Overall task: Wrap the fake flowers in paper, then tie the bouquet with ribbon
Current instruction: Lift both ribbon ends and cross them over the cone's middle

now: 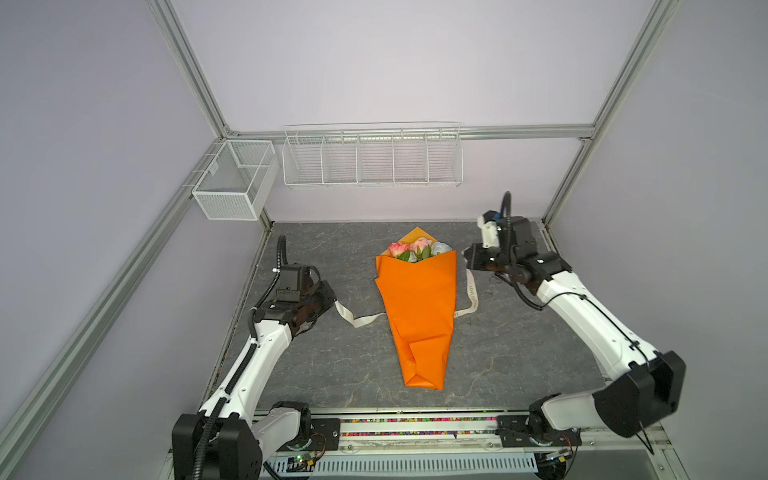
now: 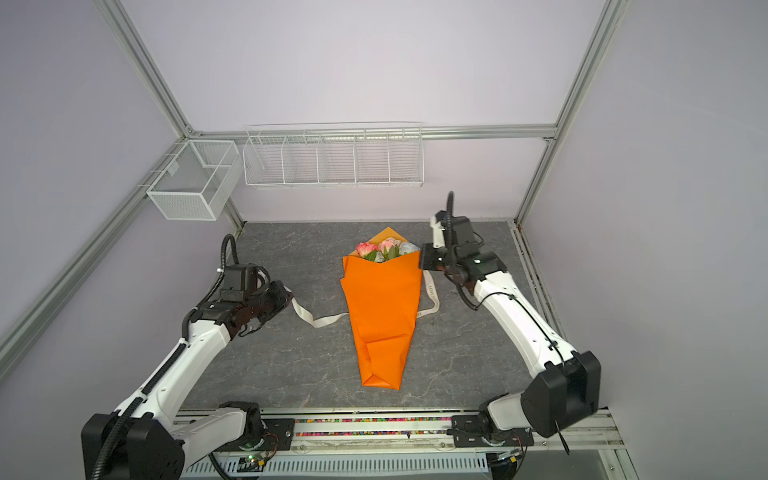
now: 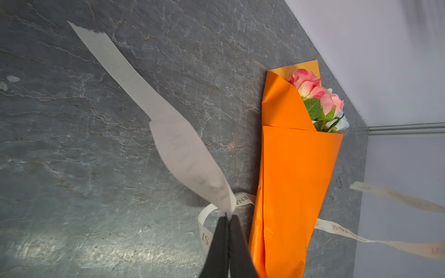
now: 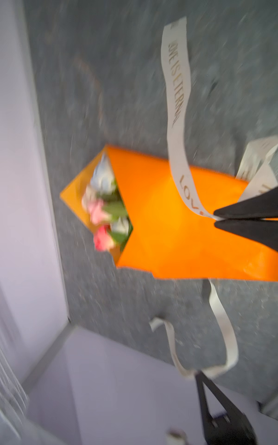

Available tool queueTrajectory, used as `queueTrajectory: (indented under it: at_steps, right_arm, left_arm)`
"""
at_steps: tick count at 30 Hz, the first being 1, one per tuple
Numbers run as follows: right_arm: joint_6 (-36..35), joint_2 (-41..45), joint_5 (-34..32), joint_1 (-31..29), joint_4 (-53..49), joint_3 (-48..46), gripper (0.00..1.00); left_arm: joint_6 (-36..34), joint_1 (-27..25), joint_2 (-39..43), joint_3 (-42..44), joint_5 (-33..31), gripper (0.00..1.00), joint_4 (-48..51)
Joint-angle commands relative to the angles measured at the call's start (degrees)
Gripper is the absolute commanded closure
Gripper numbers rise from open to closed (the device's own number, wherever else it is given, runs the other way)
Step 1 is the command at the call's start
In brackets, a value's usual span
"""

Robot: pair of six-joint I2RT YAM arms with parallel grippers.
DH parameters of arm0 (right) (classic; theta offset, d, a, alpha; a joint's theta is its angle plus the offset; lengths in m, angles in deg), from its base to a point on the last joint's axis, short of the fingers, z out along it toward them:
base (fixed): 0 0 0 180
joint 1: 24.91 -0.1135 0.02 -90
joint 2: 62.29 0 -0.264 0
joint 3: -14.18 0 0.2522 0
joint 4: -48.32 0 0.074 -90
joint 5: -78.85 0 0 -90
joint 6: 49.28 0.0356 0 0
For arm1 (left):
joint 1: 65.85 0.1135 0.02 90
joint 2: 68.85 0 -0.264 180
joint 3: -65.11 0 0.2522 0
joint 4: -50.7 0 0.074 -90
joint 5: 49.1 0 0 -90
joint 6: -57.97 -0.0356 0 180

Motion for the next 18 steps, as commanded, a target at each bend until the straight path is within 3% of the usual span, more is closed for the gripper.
queueTrajectory:
  at_steps: [1, 5, 8, 10, 13, 16, 18]
  right_arm:
    - [-3.8, -10.0, 2.3, -10.4, -2.7, 9.4, 0.93]
    - [-6.1, -26.0, 8.3, -19.8, -10.7, 29.1, 0.93]
    - [-8.9, -32.4, 7.4, -24.0, -16.1, 37.2, 0.88]
    - [-9.8, -33.8, 8.7, -24.1, -18.4, 38.3, 0.68]
    - [-9.9, -30.8, 4.4, -22.8, -19.3, 34.6, 0.47]
    - [-8.4, -22.8, 4.4, -20.1, -13.2, 23.4, 0.36]
    - [-6.6, -17.1, 5.9, -17.6, -8.6, 15.5, 0.34]
  left_arm:
    - [1.2, -0.5, 3.5, 1.9, -1.5, 1.00, -1.8]
    - [2.3, -0.6, 8.6, 4.1, -3.4, 1.00, -1.4]
    - [3.2, -0.6, 11.5, 5.2, -4.3, 1.00, -1.1]
    - [3.8, -0.6, 12.7, 5.9, -4.3, 1.00, -1.2]
    - [3.8, -0.6, 13.6, 6.3, -3.3, 1.00, -1.7]
    - [2.8, -0.7, 13.4, 6.0, 0.2, 1.00, -3.9]
    - [1.5, -1.1, 12.7, 5.0, 2.5, 1.00, -5.3]
